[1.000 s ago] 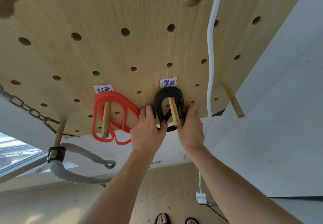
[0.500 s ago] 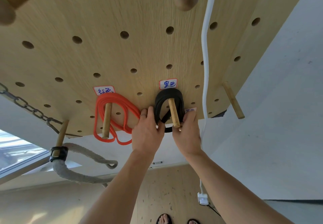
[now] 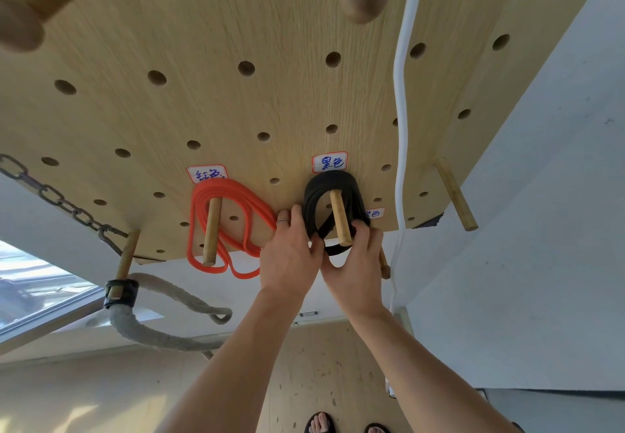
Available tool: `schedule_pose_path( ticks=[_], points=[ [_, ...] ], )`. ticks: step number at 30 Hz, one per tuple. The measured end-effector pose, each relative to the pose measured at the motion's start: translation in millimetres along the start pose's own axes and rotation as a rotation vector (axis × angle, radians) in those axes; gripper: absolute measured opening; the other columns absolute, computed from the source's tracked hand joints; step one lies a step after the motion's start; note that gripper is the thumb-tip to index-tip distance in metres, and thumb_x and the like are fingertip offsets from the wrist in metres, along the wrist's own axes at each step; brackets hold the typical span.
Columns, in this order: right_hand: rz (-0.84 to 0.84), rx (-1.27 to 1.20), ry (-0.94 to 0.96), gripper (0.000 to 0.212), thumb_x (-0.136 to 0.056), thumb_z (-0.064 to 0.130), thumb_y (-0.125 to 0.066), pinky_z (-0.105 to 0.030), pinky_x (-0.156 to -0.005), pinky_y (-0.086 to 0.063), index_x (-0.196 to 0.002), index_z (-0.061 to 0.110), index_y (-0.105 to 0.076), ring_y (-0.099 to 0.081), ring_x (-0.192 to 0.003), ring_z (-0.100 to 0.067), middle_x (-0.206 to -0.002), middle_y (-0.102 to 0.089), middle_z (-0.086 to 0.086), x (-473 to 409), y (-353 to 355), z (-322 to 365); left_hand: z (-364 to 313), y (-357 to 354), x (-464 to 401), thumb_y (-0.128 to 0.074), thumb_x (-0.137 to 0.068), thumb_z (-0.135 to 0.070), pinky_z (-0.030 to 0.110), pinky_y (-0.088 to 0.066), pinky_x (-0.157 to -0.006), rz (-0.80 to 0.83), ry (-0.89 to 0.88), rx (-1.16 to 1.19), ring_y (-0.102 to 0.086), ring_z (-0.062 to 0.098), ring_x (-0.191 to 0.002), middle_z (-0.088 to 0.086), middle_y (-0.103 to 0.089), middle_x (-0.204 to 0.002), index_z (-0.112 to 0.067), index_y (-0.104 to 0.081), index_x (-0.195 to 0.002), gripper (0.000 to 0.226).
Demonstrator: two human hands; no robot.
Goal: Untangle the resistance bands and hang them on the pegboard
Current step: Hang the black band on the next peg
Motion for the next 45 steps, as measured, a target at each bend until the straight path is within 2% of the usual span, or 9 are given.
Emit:
schedule_pose_path(
  ticks=[3, 7, 11, 15, 20, 29, 39, 43, 45],
  points=[
    [0.01, 0.003, -0.009, 0.072, -0.079, 0.029, -0.084, -0.005, -0.074, -0.042, -0.138, 0.008, -0.049, -0.052, -0.102, -0.014, -0.132, -0.045, -0.013, 2, -4, 3, 0, -2, 0, -0.057, -0.094, -0.029, 0.044, -0.059, -0.066, 0.009, -0.001, -0.006, -0.066, 0.031, -0.086, 0.008, -0.056, -0.123, -0.014, -0.044, -0.133, 0.044],
    [0.016, 0.028, -0.033, 0.069, -0.078, 0.025, -0.086, -0.016, -0.072, -0.05, -0.136, 0.009, -0.051, -0.043, -0.092, -0.004, -0.131, -0.04, -0.012, 3, -14, 3, 1, -3, -2, -0.055, -0.095, -0.027, 0.046, -0.06, -0.066, 0.018, -0.016, 0.008, -0.066, 0.032, -0.086, 0.009, -0.056, -0.124, -0.014, -0.043, -0.133, 0.042],
    [-0.007, 0.132, -0.104, 0.058, -0.083, 0.034, -0.081, -0.029, -0.074, -0.06, -0.126, 0.008, -0.054, -0.062, -0.097, -0.027, -0.129, -0.041, -0.013, -3, -19, -5, -2, -2, -2, -0.056, -0.096, -0.028, 0.044, -0.06, -0.066, 0.023, -0.052, -0.03, -0.067, 0.029, -0.089, 0.008, -0.062, -0.116, -0.015, -0.046, -0.132, 0.04],
    [-0.038, 0.203, -0.11, 0.057, -0.082, 0.04, -0.081, -0.036, -0.077, -0.062, -0.122, 0.01, -0.054, -0.064, -0.097, -0.03, -0.127, -0.042, -0.014, -6, -19, -4, -2, 1, -2, -0.055, -0.097, -0.028, 0.042, -0.06, -0.066, 0.01, -0.054, -0.08, -0.068, 0.027, -0.09, 0.006, -0.064, -0.114, -0.016, -0.048, -0.134, 0.04],
    [-0.029, 0.099, -0.104, 0.063, -0.079, 0.044, -0.081, -0.035, -0.08, -0.061, -0.124, 0.011, -0.053, -0.058, -0.107, -0.027, -0.131, -0.039, -0.01, -4, -20, -7, 1, 5, -3, -0.055, -0.094, -0.027, 0.037, -0.055, -0.062, 0.007, -0.052, -0.085, -0.066, 0.027, -0.088, 0.004, -0.065, -0.108, -0.016, -0.05, -0.129, 0.037],
    [-0.085, 0.161, -0.125, 0.052, -0.082, 0.038, -0.081, -0.04, -0.072, -0.061, -0.117, 0.008, -0.057, -0.062, -0.092, -0.028, -0.119, -0.048, -0.015, -8, -16, -7, 0, 8, -6, -0.053, -0.099, -0.029, 0.032, -0.046, -0.06, 0.002, -0.073, -0.109, -0.067, 0.028, -0.089, 0.006, -0.066, -0.109, -0.017, -0.049, -0.133, 0.037],
    [-0.113, 0.217, -0.189, 0.028, -0.087, 0.016, -0.074, -0.044, -0.074, -0.061, -0.109, 0.003, -0.062, -0.064, -0.087, -0.034, -0.118, -0.055, -0.023, -20, -13, -12, 0, 8, -5, -0.057, -0.094, -0.028, 0.039, -0.057, -0.058, -0.018, -0.107, -0.038, -0.065, 0.027, -0.076, 0.005, -0.066, -0.098, -0.014, -0.052, -0.124, 0.034],
    [-0.094, 0.232, -0.154, 0.033, -0.089, 0.02, -0.07, -0.044, -0.076, -0.062, -0.115, 0.002, -0.062, -0.066, -0.09, -0.036, -0.125, -0.054, -0.024, -17, -9, -12, 2, 9, -5, -0.058, -0.093, -0.029, 0.039, -0.056, -0.055, -0.039, -0.115, -0.049, -0.065, 0.028, -0.071, 0.007, -0.065, -0.095, -0.012, -0.053, -0.122, 0.033],
    [-0.108, 0.237, -0.115, 0.039, -0.091, 0.033, -0.06, -0.043, -0.074, -0.062, -0.114, 0.002, -0.063, -0.066, -0.089, -0.036, -0.123, -0.055, -0.024, -14, -4, -7, 1, 9, -4, -0.057, -0.095, -0.03, 0.039, -0.056, -0.054, -0.041, -0.109, -0.065, -0.066, 0.029, -0.072, 0.008, -0.065, -0.097, -0.011, -0.052, -0.122, 0.033]
  ],
)
Point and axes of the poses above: each hand's wrist, its own x-axis away from the middle knuckle, its own y-axis out of the back of the hand, z = x × y, the point moved 10 cm from there along -x, towards the middle knuckle
